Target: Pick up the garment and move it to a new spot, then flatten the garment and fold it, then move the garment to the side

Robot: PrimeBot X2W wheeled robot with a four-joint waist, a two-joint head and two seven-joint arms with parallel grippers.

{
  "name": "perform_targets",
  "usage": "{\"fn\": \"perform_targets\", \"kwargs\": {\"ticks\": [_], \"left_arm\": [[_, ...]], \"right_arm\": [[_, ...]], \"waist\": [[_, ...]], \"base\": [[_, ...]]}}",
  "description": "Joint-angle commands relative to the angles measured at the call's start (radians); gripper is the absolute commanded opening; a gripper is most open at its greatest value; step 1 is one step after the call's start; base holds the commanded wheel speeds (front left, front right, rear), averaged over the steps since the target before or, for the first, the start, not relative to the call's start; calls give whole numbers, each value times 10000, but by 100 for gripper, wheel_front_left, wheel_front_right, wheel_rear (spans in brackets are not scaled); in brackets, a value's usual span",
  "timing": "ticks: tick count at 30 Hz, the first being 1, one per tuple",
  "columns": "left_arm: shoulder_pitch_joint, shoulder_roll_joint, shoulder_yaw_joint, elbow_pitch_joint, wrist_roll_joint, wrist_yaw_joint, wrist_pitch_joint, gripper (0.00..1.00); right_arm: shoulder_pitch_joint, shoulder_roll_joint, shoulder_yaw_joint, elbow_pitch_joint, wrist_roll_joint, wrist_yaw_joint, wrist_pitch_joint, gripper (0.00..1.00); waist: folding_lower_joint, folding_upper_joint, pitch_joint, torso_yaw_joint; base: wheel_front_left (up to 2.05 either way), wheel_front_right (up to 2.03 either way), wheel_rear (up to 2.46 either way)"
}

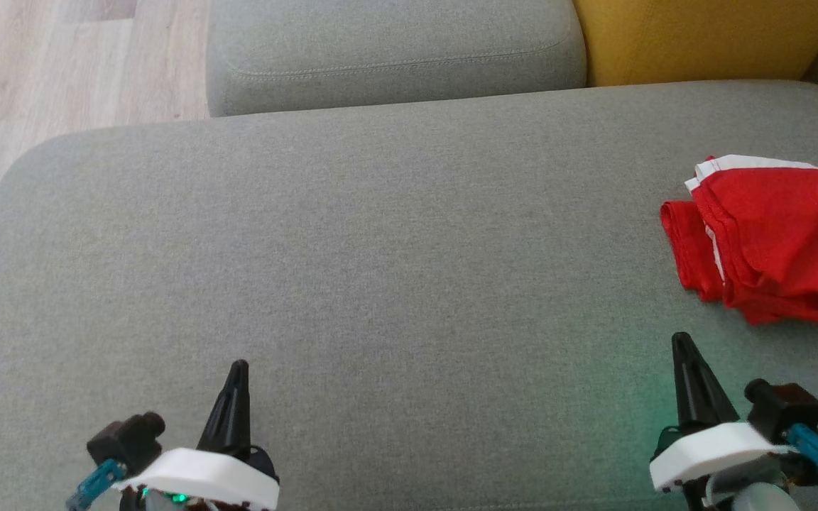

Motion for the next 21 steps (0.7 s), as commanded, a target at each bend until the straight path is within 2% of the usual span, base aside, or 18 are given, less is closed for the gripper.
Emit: {"fn": "perform_targets", "kwargs": {"ticks": [1, 21], "left_arm": [[-499, 75, 176, -298, -210, -58, 31, 0], [-750, 140, 645, -211, -2119, -227, 550, 0]], "right_arm": [[-411, -20, -55, -397, 305, -1, 56, 0], [-551, -26, -226, -530, 2979, -3, 622, 0]], "waist": [[0, -1, 0, 3], [0, -1, 8, 43]], "base": [[0, 0, 0], [0, 0, 0]]}}
